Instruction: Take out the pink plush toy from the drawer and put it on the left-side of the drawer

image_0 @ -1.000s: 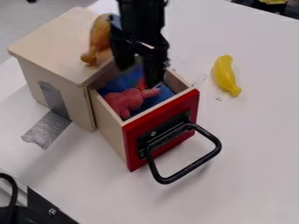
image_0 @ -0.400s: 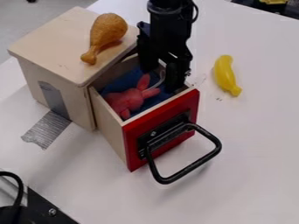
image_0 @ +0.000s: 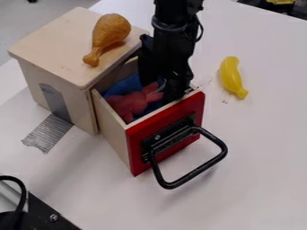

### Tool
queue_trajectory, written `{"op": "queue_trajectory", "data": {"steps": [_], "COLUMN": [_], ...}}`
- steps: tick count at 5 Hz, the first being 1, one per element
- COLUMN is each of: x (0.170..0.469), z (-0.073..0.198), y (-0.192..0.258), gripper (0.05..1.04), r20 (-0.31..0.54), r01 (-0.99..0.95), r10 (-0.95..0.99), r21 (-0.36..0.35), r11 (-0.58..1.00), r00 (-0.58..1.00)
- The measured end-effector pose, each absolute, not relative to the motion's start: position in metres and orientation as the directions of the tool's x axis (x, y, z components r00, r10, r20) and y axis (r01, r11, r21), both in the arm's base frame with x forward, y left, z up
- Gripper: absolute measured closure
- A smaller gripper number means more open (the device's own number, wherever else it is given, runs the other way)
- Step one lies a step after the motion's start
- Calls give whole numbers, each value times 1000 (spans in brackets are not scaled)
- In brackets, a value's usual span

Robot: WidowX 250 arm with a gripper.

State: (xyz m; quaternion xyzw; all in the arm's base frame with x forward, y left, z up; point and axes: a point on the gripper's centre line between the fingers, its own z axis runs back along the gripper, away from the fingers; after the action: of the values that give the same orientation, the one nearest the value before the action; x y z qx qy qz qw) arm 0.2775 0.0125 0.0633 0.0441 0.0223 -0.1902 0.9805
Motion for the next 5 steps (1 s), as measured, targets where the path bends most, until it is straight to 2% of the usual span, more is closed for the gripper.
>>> {"op": "queue_trajectory", "data": {"steps": [1,3,4,5], "x": [269,258,256,251], "z": [63,63,65,75], "y": [17,30,31,28], "gripper": [118,689,928,1026], "r20": [-84,-98,-97,-92], "r01": [358,310,314,304], "r10": [-352,-301,-304,-296], "r21": [83,100,107,94], "r11": [930,945,943,948], "r00": [932,949,948,951]}}
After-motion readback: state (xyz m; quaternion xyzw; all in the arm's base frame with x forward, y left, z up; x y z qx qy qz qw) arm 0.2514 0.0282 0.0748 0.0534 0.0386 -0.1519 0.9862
